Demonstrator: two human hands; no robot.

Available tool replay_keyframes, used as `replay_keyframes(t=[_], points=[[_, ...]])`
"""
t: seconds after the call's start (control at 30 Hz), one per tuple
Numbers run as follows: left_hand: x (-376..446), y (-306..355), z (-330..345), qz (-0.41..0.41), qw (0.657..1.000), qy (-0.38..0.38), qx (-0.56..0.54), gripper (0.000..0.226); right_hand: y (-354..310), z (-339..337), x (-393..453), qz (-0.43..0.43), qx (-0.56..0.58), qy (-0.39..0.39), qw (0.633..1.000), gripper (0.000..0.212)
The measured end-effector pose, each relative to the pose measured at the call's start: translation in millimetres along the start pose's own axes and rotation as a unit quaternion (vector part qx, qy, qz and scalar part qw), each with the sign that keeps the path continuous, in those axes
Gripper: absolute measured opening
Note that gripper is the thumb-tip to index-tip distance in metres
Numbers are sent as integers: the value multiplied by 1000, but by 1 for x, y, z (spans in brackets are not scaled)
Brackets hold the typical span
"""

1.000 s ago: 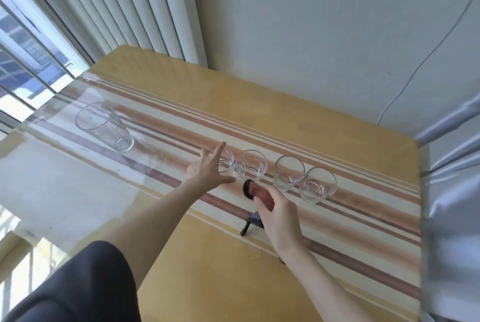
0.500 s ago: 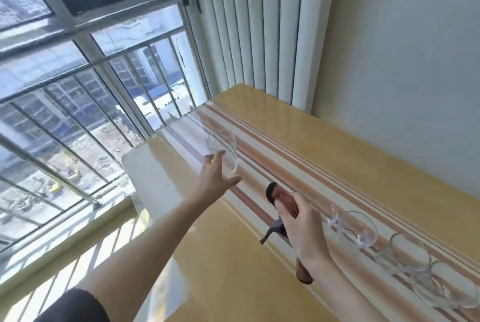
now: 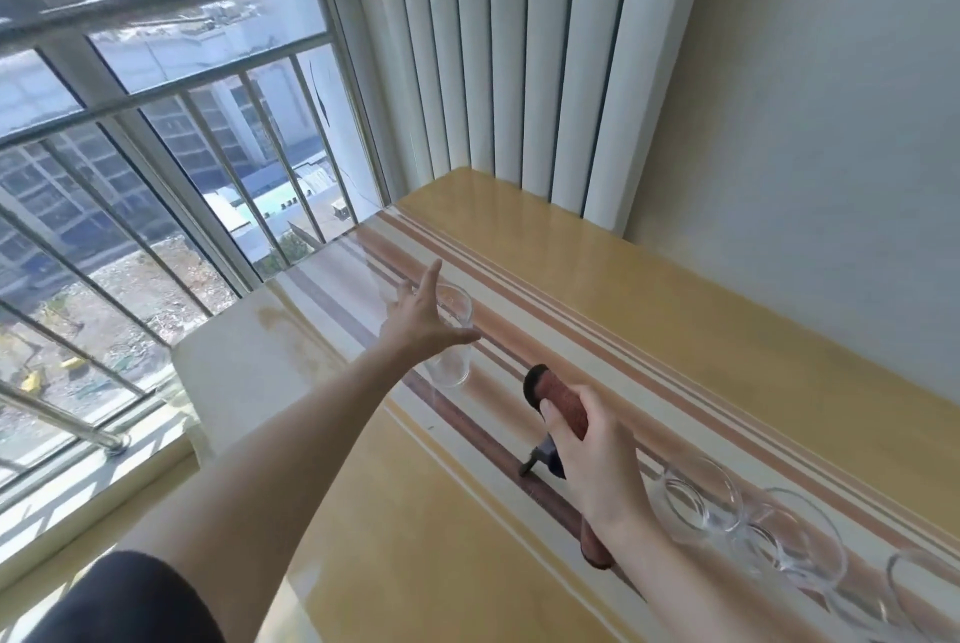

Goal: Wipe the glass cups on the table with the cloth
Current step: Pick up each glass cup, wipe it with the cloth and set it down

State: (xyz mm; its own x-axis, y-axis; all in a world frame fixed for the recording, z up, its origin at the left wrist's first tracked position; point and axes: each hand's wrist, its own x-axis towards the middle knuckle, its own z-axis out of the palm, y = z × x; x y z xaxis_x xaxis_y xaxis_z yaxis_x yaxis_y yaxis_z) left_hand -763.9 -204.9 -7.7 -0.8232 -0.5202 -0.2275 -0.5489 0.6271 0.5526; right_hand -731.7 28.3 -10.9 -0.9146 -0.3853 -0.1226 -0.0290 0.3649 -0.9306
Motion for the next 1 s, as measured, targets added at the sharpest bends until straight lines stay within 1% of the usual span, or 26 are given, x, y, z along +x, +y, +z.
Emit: replay_keyframes(t=[0.17, 0.27, 0.33, 0.37, 0.43, 0.5, 0.6, 0.67, 0.7, 0.73, 0.8, 0.9, 1.0], points=[[-4, 4, 4, 17, 998, 38, 41, 98, 1, -4, 0, 3, -15, 9, 1000, 6], [-20, 1, 3, 26, 998, 52, 28, 93, -6, -7, -4, -11, -9, 14, 1000, 6], [-37, 3, -3, 26, 997, 60, -29, 88, -16, -11, -11, -14, 9, 8, 1000, 4], [-48, 4, -8, 23, 995, 57, -73, 86, -21, -13, -15, -21, 14, 8, 1000, 8], [-73, 6, -18, 13, 984, 27, -176, 83, -31, -22, -28, -41, 21, 17, 999, 15], [-104, 10, -29, 17, 966, -10, -256, 88, -45, -35, -47, -61, 51, 34, 996, 14], [-157, 23, -42, 61, 950, -38, -303, 98, -65, -55, -81, -80, 111, 76, 988, 20], [-191, 37, -47, 103, 940, -51, -321, 99, -77, -63, -103, -82, 148, 78, 982, 24], [-207, 45, -49, 126, 937, -55, -320, 96, -82, -65, -113, -86, 150, 73, 982, 33], [-221, 54, -51, 146, 936, -59, -314, 91, -87, -64, -121, -92, 143, 68, 983, 43], [-246, 74, -54, 175, 938, -67, -293, 81, -100, -64, -137, -124, 98, 57, 986, 51], [-274, 99, -61, 204, 941, -58, -265, 76, -117, -69, -151, -199, -17, 70, 977, 64], [-292, 112, -70, 224, 934, -41, -277, 78, -126, -84, -158, -226, -48, 79, 970, 61]])
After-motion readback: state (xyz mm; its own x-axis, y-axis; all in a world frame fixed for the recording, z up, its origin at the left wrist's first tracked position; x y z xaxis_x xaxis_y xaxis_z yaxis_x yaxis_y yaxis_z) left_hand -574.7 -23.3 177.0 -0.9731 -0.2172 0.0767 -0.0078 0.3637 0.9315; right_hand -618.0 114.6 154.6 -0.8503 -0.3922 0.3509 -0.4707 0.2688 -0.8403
